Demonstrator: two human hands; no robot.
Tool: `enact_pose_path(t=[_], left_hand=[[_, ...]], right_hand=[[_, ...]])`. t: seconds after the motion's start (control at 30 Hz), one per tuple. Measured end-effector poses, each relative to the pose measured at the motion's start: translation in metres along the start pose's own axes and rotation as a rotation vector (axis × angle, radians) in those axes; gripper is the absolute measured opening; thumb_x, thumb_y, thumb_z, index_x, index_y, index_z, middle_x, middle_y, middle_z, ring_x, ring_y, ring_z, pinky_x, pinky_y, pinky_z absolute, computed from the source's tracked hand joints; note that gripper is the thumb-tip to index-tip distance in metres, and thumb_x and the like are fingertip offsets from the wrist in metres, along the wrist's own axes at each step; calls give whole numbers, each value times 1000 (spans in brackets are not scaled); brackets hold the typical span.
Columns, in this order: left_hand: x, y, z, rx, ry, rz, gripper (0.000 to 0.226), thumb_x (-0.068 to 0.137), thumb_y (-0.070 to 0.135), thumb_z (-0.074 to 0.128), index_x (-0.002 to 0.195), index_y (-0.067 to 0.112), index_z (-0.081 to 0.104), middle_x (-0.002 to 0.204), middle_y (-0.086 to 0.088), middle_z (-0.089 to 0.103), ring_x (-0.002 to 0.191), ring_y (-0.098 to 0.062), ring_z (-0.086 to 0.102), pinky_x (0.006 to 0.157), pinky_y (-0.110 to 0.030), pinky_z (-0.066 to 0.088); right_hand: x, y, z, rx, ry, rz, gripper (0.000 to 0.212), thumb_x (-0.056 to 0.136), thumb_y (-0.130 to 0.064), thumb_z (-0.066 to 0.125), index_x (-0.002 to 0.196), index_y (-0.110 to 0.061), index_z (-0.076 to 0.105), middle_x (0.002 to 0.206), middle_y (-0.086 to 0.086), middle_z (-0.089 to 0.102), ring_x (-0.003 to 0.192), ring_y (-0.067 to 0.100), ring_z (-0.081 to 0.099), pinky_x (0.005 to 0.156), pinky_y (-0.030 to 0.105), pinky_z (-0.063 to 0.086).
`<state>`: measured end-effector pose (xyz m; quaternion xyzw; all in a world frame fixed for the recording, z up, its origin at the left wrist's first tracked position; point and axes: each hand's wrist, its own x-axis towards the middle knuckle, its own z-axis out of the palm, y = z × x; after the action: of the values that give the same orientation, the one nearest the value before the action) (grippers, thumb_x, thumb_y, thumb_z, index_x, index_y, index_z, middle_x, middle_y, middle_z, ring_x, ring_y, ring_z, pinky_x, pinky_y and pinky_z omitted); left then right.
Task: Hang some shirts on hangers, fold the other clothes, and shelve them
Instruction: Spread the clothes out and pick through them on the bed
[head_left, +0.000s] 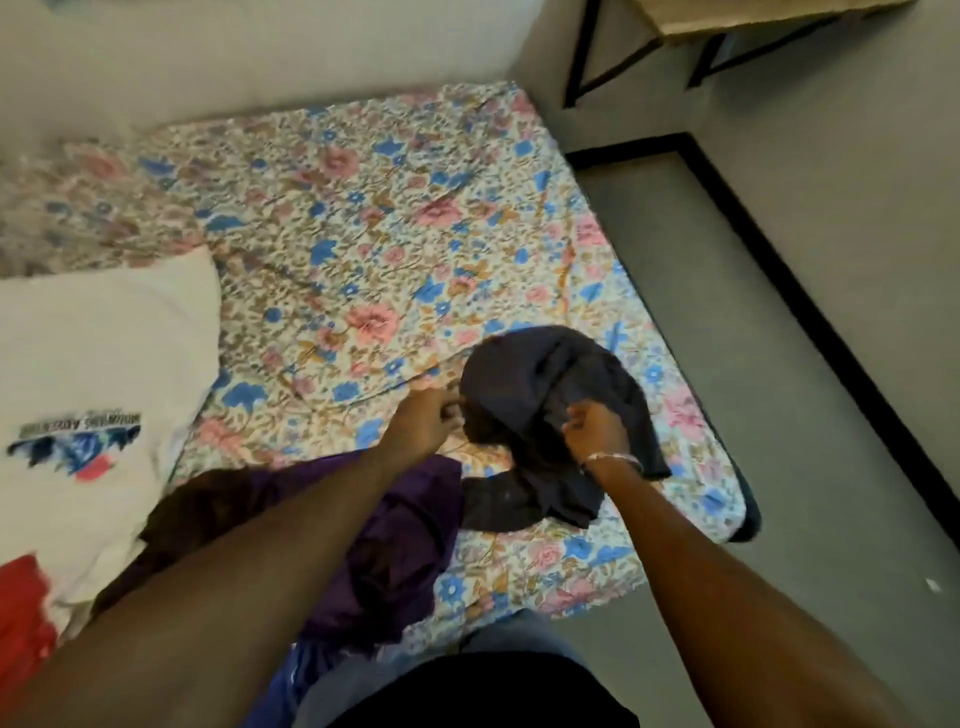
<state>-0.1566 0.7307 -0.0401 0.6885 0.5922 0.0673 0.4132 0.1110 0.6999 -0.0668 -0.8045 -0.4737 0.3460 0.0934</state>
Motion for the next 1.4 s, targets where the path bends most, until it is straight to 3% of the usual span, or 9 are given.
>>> enact_pose_path(t=[0.2, 0.3, 0.47, 0.6, 0.7, 0.87, 1.07, 1.27, 1.4], left_hand=[[-131, -191, 28, 0, -32, -394, 41, 92, 23, 73, 131, 10, 66, 111, -6, 76, 109, -25, 70, 87, -28, 48], [-171, -226, 52, 18, -156, -346, 63, 94, 37, 69, 149, 14, 48, 141, -9, 60, 130, -28, 57, 104, -31, 42], [-195, -255, 98, -79, -236, -309, 66, 98, 33, 65, 154, 14, 37, 156, -10, 44, 141, -30, 44, 113, -33, 34], [-204, -270, 96, -140, -203, -261, 60, 98, 31, 64, 152, 16, 43, 153, -8, 48, 139, -27, 46, 107, -26, 35], [-206, -281, 72, -132, -156, -277, 61, 97, 34, 66, 152, 20, 43, 154, -3, 48, 140, -23, 45, 110, -27, 35], [-186, -278, 13, -146, 55, -171, 85, 89, 27, 77, 158, 19, 28, 159, -3, 35, 145, -17, 35, 116, -31, 34], [-143, -233, -48, -378, 125, 3, 97, 76, 53, 74, 157, 32, 24, 159, 6, 36, 145, -10, 37, 120, -32, 31], [-127, -185, -81, -230, 45, 101, 26, 78, 55, 70, 103, 51, 64, 103, 23, 71, 95, 4, 67, 91, -33, 54], [-122, -153, -97, -307, -88, 213, 46, 84, 60, 73, 114, 26, 72, 108, 11, 75, 101, -4, 70, 88, -26, 56]], right_hand=[[-47, -24, 151, -44, -283, -98, 9, 85, -21, 70, 77, -24, 68, 89, 7, 75, 91, 31, 70, 76, 35, 55], [-73, -29, 209, -74, -393, -113, 11, 85, -20, 74, 94, -26, 71, 100, 9, 75, 99, 31, 69, 84, 42, 56], [-94, -28, 292, 54, -328, 162, 102, 77, -19, 86, 154, -2, 22, 151, 21, 38, 129, 38, 51, 103, 44, 45], [-82, -9, 340, 205, -308, 321, 70, 67, -18, 89, 129, -7, 58, 102, 15, 65, 93, 34, 66, 93, 54, 53], [-93, -50, 321, 49, -316, 128, 14, 88, -11, 70, 94, 1, 76, 92, 25, 71, 87, 37, 68, 80, 38, 52], [-131, -126, 250, 207, -498, -215, 7, 96, -2, 61, 96, -7, 65, 74, 11, 62, 48, -1, 55, 61, 28, 51], [-153, -178, 114, 544, -804, -395, 9, 97, -10, 58, 95, -9, 67, 76, -2, 65, 65, 7, 56, 62, 20, 45], [-136, -175, 17, 652, -547, -451, 14, 99, 0, 52, 103, 3, 65, 68, -3, 64, 60, 6, 58, 62, 17, 49], [-129, -156, -17, 761, -298, -409, 17, 97, -10, 56, 93, -12, 73, 77, 4, 68, 68, 14, 61, 67, 25, 51]])
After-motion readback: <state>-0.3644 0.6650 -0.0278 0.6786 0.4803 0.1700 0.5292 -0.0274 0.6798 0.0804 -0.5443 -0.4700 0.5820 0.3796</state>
